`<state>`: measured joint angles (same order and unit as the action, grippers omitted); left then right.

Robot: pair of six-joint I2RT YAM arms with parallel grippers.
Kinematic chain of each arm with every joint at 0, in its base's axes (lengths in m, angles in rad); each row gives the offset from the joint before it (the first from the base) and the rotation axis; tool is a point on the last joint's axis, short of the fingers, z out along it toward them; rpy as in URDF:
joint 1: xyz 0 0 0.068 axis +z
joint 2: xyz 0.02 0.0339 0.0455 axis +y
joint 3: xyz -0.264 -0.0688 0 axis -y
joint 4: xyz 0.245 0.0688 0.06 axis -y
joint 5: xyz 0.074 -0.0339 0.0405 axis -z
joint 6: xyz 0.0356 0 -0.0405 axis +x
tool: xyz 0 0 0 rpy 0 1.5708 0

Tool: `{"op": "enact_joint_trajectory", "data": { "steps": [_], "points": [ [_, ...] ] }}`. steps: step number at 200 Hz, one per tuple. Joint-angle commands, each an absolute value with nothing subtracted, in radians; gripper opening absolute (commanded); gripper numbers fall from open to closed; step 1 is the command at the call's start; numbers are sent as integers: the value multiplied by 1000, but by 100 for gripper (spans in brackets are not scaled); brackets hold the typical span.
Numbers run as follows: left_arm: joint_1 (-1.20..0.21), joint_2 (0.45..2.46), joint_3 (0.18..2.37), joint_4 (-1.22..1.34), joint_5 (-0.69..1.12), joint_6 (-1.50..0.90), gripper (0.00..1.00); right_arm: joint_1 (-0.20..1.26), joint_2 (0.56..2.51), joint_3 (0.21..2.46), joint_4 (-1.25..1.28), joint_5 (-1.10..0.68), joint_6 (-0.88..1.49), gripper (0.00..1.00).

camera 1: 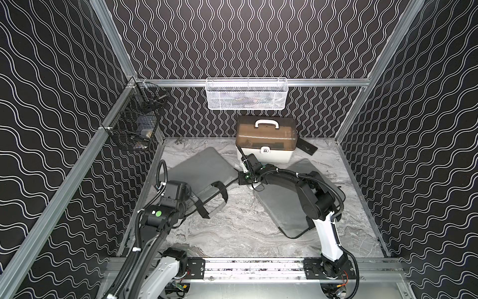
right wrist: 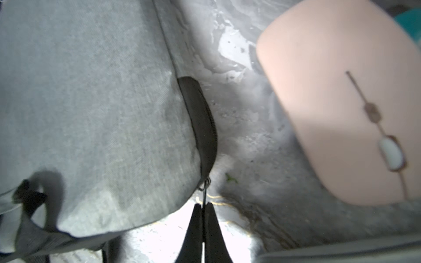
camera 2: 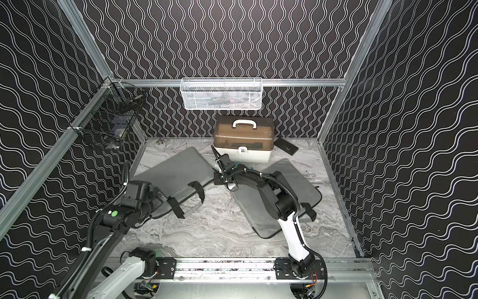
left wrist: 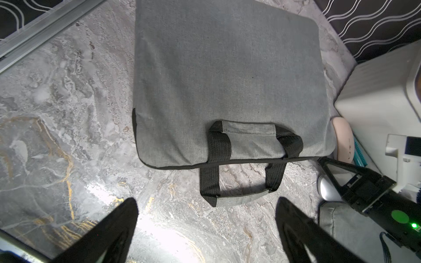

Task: Put the mouse into the laptop bag
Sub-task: Unzip the zipper on the zippered laptop bag.

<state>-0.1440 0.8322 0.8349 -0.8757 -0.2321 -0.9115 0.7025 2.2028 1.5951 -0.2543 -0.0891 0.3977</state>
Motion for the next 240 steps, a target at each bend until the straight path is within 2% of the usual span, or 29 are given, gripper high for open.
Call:
{"op": "enact_joint_trajectory", "data": {
  "steps": [1, 33, 67, 112, 147, 167, 193, 240],
  "points": [
    [-143, 899, 857, -768, -145, -833, 94, 706, 2172, 1577, -269, -100, 377, 0],
    [-145, 1068, 852, -593, -30, -815, 92, 708, 2137, 1525, -242, -117, 388, 0],
    [-183, 1236, 819, -370, 5, -832, 92, 735, 2131, 1503, -224, -132, 390, 0],
    [-252, 1503, 854, -209, -131, -884, 92, 778, 2112, 1471, -211, -137, 393, 0],
    [-253, 1698, 859, -170, -287, -967, 92, 779, 2030, 1335, -162, -142, 415, 0],
    [-253, 1783, 875, -149, -280, -984, 93, 788, 1958, 1230, -110, -177, 440, 0],
    [-261, 1828, 872, -109, -238, -1012, 92, 843, 1942, 1181, -83, -178, 464, 0],
    [-302, 1744, 839, -123, -265, -1034, 92, 879, 2083, 1310, -144, -138, 514, 0]
  ]
}}
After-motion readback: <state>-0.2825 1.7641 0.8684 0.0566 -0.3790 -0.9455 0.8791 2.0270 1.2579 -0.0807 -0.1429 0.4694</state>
